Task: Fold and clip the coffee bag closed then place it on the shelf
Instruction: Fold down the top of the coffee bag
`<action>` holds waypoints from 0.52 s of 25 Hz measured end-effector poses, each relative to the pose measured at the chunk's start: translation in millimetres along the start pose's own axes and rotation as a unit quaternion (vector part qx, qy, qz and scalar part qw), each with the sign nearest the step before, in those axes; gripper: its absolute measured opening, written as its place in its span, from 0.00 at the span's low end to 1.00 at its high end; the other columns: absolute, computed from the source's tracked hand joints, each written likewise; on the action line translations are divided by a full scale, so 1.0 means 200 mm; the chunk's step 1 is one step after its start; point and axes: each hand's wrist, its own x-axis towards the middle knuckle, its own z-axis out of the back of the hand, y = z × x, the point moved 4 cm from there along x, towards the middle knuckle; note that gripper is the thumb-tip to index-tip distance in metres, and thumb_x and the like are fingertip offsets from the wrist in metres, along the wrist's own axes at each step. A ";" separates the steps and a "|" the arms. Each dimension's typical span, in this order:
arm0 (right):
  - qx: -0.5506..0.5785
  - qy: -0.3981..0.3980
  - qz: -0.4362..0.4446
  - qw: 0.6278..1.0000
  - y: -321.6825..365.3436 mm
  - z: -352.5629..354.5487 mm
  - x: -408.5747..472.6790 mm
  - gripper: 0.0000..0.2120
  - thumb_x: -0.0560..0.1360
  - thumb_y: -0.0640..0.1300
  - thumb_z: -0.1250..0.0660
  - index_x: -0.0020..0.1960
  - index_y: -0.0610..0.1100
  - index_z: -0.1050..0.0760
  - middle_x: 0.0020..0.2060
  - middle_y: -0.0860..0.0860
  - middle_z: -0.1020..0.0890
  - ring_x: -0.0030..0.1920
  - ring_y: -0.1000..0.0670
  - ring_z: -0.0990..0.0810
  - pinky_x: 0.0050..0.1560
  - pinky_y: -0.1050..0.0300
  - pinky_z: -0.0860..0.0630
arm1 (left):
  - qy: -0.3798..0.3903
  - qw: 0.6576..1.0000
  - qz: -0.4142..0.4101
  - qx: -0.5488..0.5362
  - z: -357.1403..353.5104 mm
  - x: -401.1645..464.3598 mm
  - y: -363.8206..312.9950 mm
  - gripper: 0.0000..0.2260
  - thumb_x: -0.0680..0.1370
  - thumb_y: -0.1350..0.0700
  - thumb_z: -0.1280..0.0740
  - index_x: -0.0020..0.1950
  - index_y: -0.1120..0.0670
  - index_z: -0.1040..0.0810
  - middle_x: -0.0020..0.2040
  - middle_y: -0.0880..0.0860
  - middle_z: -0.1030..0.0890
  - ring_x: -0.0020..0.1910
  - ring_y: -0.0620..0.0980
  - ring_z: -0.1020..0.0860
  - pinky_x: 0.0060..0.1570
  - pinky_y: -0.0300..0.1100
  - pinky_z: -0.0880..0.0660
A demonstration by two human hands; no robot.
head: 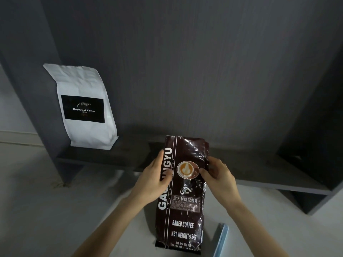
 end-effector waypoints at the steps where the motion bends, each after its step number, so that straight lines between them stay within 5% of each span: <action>1: 0.014 -0.004 -0.002 1.000 0.01 0.01 -0.02 0.19 0.72 0.42 0.34 0.62 0.46 0.31 0.57 0.45 0.24 0.51 0.49 0.24 0.53 0.58 0.29 | 0.001 1.000 0.002 -0.017 -0.01 -0.02 -0.01 0.29 0.76 0.54 0.39 0.73 0.51 0.51 0.69 0.51 0.30 0.63 0.45 0.28 0.65 0.39 0.31; 4: 0.097 -0.019 -0.012 0.995 0.00 0.02 -0.10 0.17 0.72 0.39 0.35 0.60 0.45 0.29 0.58 0.45 0.23 0.54 0.49 0.24 0.53 0.57 0.29 | -0.010 0.998 0.012 -0.056 -0.02 -0.10 -0.08 0.30 0.76 0.56 0.39 0.73 0.52 0.53 0.69 0.50 0.30 0.62 0.42 0.30 0.55 0.18 0.38; 9: 0.211 -0.057 -0.034 0.975 -0.02 0.02 -0.26 0.14 0.73 0.37 0.36 0.57 0.46 0.26 0.58 0.44 0.22 0.58 0.48 0.23 0.50 0.60 0.26 | -0.045 0.991 0.013 -0.127 -0.06 -0.23 -0.15 0.31 0.76 0.54 0.40 0.72 0.46 0.54 0.70 0.49 0.32 0.65 0.45 0.30 0.67 0.45 0.33; 13: 0.241 -0.081 -0.023 0.967 -0.01 0.04 -0.38 0.12 0.72 0.36 0.36 0.52 0.50 0.26 0.59 0.46 0.22 0.56 0.48 0.23 0.48 0.61 0.26 | -0.045 0.980 0.009 -0.194 -0.04 -0.36 -0.19 0.25 0.78 0.55 0.44 0.69 0.37 0.50 0.64 0.37 0.32 0.59 0.31 0.30 0.62 0.32 0.34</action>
